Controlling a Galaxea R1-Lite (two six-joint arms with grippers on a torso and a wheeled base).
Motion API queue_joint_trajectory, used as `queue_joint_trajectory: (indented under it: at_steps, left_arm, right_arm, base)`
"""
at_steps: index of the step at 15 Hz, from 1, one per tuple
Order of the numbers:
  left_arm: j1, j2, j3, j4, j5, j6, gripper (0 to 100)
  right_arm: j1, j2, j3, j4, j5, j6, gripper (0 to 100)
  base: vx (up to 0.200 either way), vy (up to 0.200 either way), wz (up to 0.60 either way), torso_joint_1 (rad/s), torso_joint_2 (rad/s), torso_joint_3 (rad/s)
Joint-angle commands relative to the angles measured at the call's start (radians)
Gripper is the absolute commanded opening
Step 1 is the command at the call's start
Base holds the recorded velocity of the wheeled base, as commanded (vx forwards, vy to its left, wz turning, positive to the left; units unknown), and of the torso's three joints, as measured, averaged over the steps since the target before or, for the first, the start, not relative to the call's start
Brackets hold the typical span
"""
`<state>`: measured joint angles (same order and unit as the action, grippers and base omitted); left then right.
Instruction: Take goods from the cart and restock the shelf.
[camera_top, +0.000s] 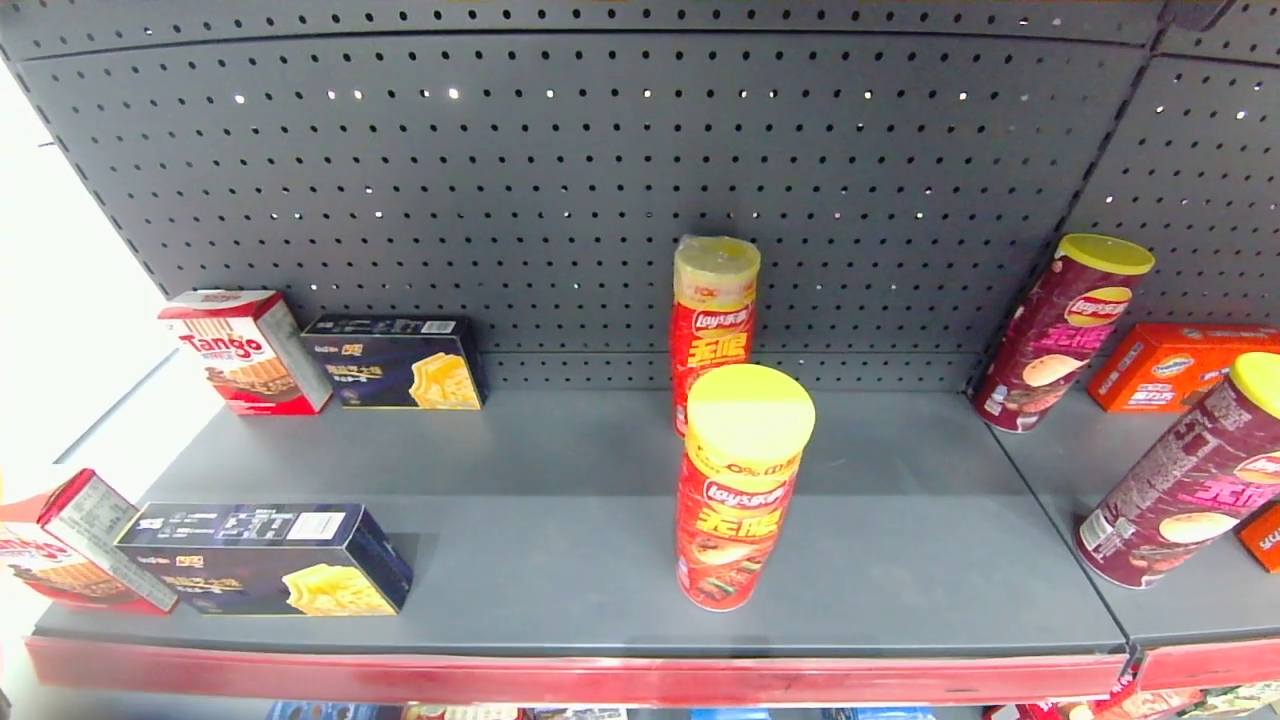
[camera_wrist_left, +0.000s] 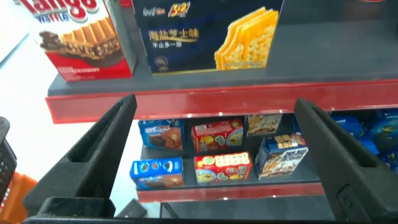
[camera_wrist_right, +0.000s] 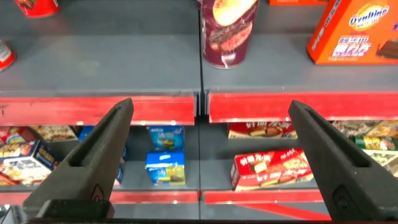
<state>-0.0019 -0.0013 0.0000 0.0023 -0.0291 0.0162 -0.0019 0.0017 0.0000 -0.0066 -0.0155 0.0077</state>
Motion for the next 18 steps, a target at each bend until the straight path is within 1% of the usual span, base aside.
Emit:
queue_joint_trajectory:
  at_steps: [1, 4, 5, 6, 7, 10, 13, 14, 15, 18]
  left_arm:
    - [0.0, 0.001, 0.0, -0.001, 0.002, -0.001, 100]
    - [0.0, 0.001, 0.0, -0.001, 0.0, 0.008, 100]
    - [0.0, 0.001, 0.0, 0.001, 0.003, 0.031, 100]
    - [0.0, 0.001, 0.0, 0.001, 0.002, 0.03, 100]
    - [0.0, 0.001, 0.0, -0.001, 0.005, -0.002, 100]
    - [0.0, 0.001, 0.0, -0.001, 0.006, -0.005, 100]
    - [0.0, 0.001, 0.0, -0.001, 0.026, -0.009, 100]
    - [0.0, 0.001, 0.0, -0.001, 0.029, -0.015, 100]
    - [0.0, 0.001, 0.0, -0.001, 0.031, -0.018, 100]
    - [0.0, 0.001, 0.0, -0.001, 0.031, -0.016, 100]
  right_arm:
    - [0.0, 0.001, 0.0, -0.001, 0.0, 0.0, 100]
    - [0.0, 0.001, 0.0, -0.001, 0.0, 0.0, 100]
    - [0.0, 0.001, 0.0, -0.001, 0.0, 0.0, 100]
    - [0.0, 0.001, 0.0, -0.001, 0.0, 0.0, 100]
    - [0.0, 0.001, 0.0, -0.001, 0.0, 0.0, 100]
    - [0.0, 0.001, 0.0, -0.001, 0.0, 0.0, 100]
    - [0.0, 0.001, 0.0, -0.001, 0.0, 0.0, 100]
    - [0.0, 0.001, 0.0, -0.001, 0.0, 0.0, 100]
    - [0.0, 0.001, 0.0, -0.001, 0.0, 0.0, 100]
    - [0.0, 0.001, 0.0, -0.001, 0.0, 0.0, 100]
  base:
    - [0.0, 0.0, 0.0, 0.0, 0.0, 0.0]
    - [0.0, 0.0, 0.0, 0.0, 0.0, 0.0]
    - [0.0, 0.0, 0.0, 0.0, 0.0, 0.0]
    - [0.0, 0.0, 0.0, 0.0, 0.0, 0.0]
    - [0.0, 0.0, 0.0, 0.0, 0.0, 0.0]
    - [0.0, 0.0, 0.0, 0.0, 0.0, 0.0]
    - [0.0, 0.0, 0.0, 0.0, 0.0, 0.0]
    - [0.0, 0.0, 0.0, 0.0, 0.0, 0.0]
    - [0.0, -0.2, 0.0, 0.002, 0.0, 0.002]
    - [0.0, 0.0, 0.0, 0.0, 0.0, 0.0]
